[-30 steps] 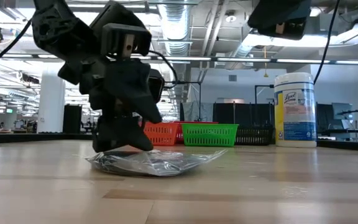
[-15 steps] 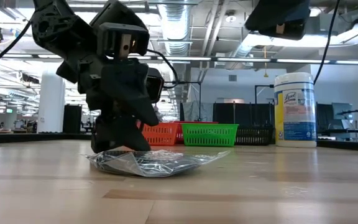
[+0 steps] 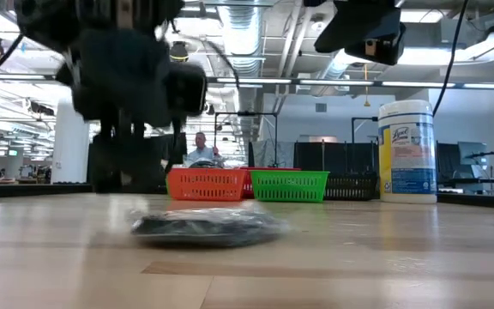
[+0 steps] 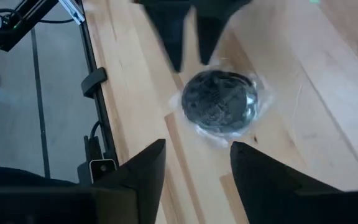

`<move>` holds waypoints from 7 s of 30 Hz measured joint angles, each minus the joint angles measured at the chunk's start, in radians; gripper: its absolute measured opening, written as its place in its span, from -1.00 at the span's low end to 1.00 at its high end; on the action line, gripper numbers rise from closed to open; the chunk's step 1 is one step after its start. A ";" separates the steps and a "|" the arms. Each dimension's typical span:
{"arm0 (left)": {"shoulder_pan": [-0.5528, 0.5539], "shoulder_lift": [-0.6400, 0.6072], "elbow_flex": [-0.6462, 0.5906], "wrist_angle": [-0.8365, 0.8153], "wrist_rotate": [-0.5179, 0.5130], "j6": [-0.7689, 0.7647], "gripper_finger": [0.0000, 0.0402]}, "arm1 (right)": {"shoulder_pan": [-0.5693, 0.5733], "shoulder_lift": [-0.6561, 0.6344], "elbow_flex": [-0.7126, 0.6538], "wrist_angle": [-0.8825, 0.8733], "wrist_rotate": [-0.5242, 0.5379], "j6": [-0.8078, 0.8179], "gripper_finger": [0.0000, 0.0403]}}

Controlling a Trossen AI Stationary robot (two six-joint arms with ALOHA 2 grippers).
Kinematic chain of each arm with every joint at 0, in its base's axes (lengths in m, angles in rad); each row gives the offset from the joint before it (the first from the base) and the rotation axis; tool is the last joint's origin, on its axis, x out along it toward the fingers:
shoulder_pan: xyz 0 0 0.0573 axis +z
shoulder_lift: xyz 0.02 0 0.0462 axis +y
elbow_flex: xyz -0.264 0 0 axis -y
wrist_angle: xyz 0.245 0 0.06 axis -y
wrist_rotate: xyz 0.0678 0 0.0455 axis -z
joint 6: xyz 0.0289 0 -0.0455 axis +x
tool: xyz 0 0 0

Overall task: Pick & Place Travel size toiletries
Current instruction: Put the black hair brush into the orange bin

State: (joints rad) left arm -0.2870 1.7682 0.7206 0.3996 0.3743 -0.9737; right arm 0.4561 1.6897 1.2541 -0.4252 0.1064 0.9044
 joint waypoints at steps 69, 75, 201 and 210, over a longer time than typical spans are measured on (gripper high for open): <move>-0.003 -0.038 -0.031 -0.173 -0.221 -0.187 -0.07 | 0.025 0.248 0.001 0.126 -0.151 0.057 -0.41; -0.051 -0.038 -0.031 -0.167 -0.228 -0.299 -0.07 | 0.026 0.248 0.001 0.126 -0.151 0.057 -0.41; -0.025 0.101 -0.014 0.152 -0.151 -0.169 -0.20 | -0.073 0.360 0.007 0.145 -0.230 0.081 -0.59; -0.021 0.140 -0.013 0.154 -0.143 -0.194 -0.51 | -0.070 0.360 0.006 0.143 -0.233 0.081 -0.63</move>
State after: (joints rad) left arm -0.3083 1.9085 0.7078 0.5540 0.2317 -1.1674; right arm 0.3859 2.0495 1.2606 -0.2825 -0.1261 0.9852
